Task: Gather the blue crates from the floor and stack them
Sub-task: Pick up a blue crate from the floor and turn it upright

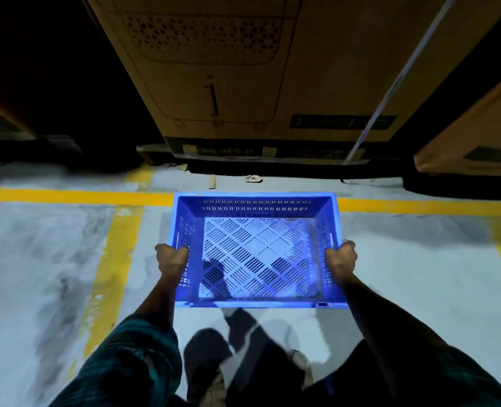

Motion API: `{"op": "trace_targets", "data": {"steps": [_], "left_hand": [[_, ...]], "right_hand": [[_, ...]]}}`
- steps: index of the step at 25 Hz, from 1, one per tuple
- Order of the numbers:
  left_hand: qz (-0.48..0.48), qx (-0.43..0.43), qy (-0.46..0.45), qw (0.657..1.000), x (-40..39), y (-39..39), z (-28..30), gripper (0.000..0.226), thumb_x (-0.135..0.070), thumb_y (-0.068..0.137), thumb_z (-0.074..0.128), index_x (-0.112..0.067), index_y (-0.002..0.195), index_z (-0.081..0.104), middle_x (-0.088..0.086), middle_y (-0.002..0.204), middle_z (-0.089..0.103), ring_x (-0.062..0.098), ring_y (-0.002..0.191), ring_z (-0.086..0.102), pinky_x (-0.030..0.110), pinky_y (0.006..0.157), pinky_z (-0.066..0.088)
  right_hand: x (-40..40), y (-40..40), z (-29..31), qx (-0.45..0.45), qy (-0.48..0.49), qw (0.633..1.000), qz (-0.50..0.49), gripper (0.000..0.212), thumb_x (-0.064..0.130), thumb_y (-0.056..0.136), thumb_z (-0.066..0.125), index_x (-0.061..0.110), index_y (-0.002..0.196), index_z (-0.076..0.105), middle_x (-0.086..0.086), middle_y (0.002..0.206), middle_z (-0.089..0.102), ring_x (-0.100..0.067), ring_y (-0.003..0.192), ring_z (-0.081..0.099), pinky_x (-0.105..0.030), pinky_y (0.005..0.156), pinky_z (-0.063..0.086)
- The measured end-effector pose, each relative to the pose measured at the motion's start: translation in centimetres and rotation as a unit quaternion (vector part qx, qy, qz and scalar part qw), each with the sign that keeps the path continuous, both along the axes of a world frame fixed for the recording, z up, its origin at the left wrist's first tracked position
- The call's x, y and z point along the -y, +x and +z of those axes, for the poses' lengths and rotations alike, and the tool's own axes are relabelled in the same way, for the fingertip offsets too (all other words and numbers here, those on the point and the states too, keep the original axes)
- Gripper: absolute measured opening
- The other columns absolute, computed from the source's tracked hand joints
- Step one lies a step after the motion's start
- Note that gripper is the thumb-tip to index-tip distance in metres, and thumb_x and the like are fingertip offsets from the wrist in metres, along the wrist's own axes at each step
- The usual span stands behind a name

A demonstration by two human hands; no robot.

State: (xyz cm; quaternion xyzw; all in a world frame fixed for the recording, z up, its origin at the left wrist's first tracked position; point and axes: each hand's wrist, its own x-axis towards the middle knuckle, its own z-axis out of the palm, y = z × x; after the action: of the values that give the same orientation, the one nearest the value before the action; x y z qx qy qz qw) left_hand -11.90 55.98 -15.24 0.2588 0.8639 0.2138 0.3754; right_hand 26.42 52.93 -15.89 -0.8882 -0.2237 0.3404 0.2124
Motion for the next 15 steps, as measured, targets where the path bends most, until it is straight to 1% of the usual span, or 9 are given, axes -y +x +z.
{"op": "trace_targets", "data": {"steps": [2,3,5,7,9,11,13,15], "left_hand": [[-0.018,-0.014,-0.013,1.000,0.1,0.5,1.0,0.067,-0.035,0.063,0.071,0.003,0.114,0.048,0.024,0.116,0.062,0.044,0.108,0.062,0.049,0.094,0.052],[-0.024,-0.030,-0.013,0.999,0.3,1.0,2.9,0.070,-0.035,0.063,0.074,0.002,0.117,0.048,0.023,0.118,0.062,0.044,0.111,0.062,0.051,0.095,0.051],[-0.068,-0.056,-0.006,0.996,1.1,2.3,8.5,0.071,-0.030,0.072,0.078,0.001,0.127,0.046,0.024,0.128,0.058,0.043,0.120,0.057,0.050,0.099,0.047],[-0.133,-0.042,0.020,0.990,2.0,3.9,15.5,0.072,-0.026,0.079,0.076,0.001,0.137,0.042,0.023,0.137,0.053,0.042,0.126,0.052,0.048,0.103,0.043],[-0.170,-0.016,0.043,0.984,3.6,5.1,22.3,0.074,-0.025,0.083,0.074,-0.002,0.143,0.037,0.021,0.143,0.049,0.038,0.131,0.049,0.046,0.107,0.040],[-0.199,0.005,0.048,0.979,6.5,5.7,29.4,0.077,-0.027,0.084,0.072,-0.002,0.147,0.033,0.019,0.147,0.046,0.035,0.134,0.047,0.044,0.110,0.039],[-0.223,0.027,0.044,0.973,9.8,6.0,36.6,0.080,-0.032,0.082,0.071,-0.004,0.147,0.034,0.018,0.146,0.048,0.036,0.132,0.050,0.047,0.108,0.042],[-0.280,0.025,0.036,0.959,13.3,6.5,43.4,0.075,-0.032,0.084,0.070,-0.004,0.146,0.037,0.018,0.145,0.048,0.036,0.131,0.050,0.046,0.107,0.043]], "right_hand": [[0.1,-0.5,1.4,0.015,-0.022,0.999,0.022,0.051,0.022,0.075,0.062,0.008,0.121,0.044,-0.019,0.122,0.059,-0.042,0.110,0.060,-0.045,0.094,0.045],[0.4,-0.9,2.9,0.027,-0.036,0.998,0.032,0.055,0.026,0.073,0.063,0.009,0.121,0.042,-0.018,0.125,0.058,-0.043,0.112,0.059,-0.048,0.096,0.044],[1.7,-2.0,7.3,0.050,-0.045,0.996,0.059,0.060,0.029,0.073,0.061,0.010,0.126,0.039,-0.017,0.130,0.053,-0.043,0.116,0.057,-0.052,0.099,0.043],[3.3,-3.3,13.3,0.051,-0.023,0.995,0.087,0.063,0.025,0.079,0.060,0.008,0.134,0.036,-0.019,0.135,0.048,-0.043,0.119,0.055,-0.053,0.100,0.044],[4.9,-4.3,20.2,0.045,0.015,0.995,0.091,0.063,0.018,0.083,0.059,0.006,0.139,0.034,-0.020,0.139,0.044,-0.043,0.121,0.052,-0.051,0.100,0.044],[7.6,-5.2,28.2,0.042,0.040,0.994,0.088,0.061,0.014,0.084,0.057,0.006,0.140,0.035,-0.021,0.138,0.043,-0.042,0.121,0.052,-0.048,0.099,0.045],[11.1,-6.1,36.6,0.029,0.058,0.994,0.082,0.057,0.011,0.084,0.056,0.004,0.138,0.038,-0.022,0.134,0.046,-0.042,0.120,0.052,-0.045,0.097,0.044],[15.4,-7.6,43.9,0.017,0.088,0.994,0.061,0.053,0.009,0.084,0.056,0.004,0.134,0.042,-0.022,0.129,0.049,-0.041,0.115,0.054,-0.043,0.095,0.044]]}}
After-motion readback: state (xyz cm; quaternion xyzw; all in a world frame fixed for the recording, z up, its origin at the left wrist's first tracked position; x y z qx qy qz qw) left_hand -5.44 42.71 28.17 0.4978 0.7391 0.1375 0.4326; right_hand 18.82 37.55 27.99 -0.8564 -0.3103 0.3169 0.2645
